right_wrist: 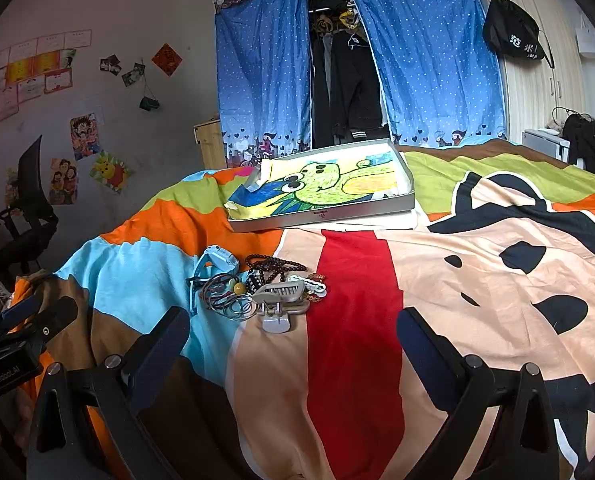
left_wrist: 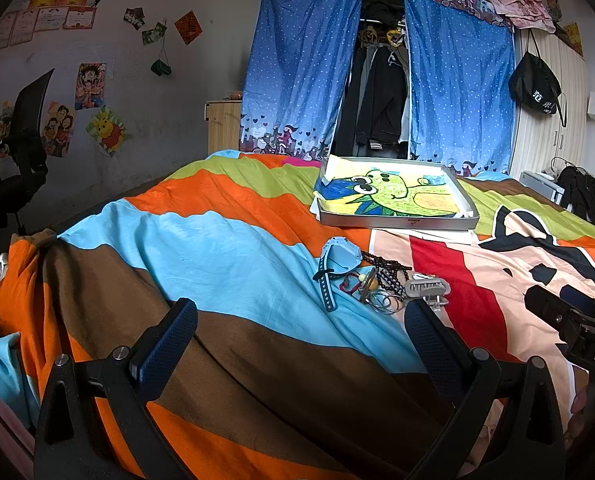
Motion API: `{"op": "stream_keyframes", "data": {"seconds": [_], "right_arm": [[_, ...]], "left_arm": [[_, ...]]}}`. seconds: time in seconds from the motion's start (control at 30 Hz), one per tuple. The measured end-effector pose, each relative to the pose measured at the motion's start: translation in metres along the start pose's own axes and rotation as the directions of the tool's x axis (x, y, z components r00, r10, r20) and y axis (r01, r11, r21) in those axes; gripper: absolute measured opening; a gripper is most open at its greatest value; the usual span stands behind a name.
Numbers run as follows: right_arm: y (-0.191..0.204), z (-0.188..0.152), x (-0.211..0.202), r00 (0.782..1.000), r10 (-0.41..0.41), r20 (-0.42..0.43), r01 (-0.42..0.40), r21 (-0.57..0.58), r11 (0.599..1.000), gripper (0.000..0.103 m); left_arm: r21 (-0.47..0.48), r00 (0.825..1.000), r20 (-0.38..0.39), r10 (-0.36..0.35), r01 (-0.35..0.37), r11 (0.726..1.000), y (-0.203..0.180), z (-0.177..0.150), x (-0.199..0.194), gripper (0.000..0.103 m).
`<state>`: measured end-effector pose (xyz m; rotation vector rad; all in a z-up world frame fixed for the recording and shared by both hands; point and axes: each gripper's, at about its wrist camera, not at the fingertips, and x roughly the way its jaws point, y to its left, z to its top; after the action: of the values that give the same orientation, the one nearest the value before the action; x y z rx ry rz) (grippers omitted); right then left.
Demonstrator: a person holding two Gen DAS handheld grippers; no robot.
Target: Organize jewelry
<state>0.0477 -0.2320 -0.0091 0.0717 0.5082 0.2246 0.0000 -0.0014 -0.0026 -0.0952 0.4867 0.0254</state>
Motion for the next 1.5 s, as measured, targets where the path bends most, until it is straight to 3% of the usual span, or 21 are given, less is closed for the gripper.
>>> {"op": "stream_keyframes", "data": {"seconds": [1.5], "right_arm": [[-0.0007, 0.0007, -0.0006, 1.0, 0.005, -0.002, -0.005, 0.004, 1.0, 0.103]], "left_arm": [[0.003, 1.0, -0.003, -0.002, 0.002, 1.0, -0.003, -0.0019, -0.0002, 0.102]]}}
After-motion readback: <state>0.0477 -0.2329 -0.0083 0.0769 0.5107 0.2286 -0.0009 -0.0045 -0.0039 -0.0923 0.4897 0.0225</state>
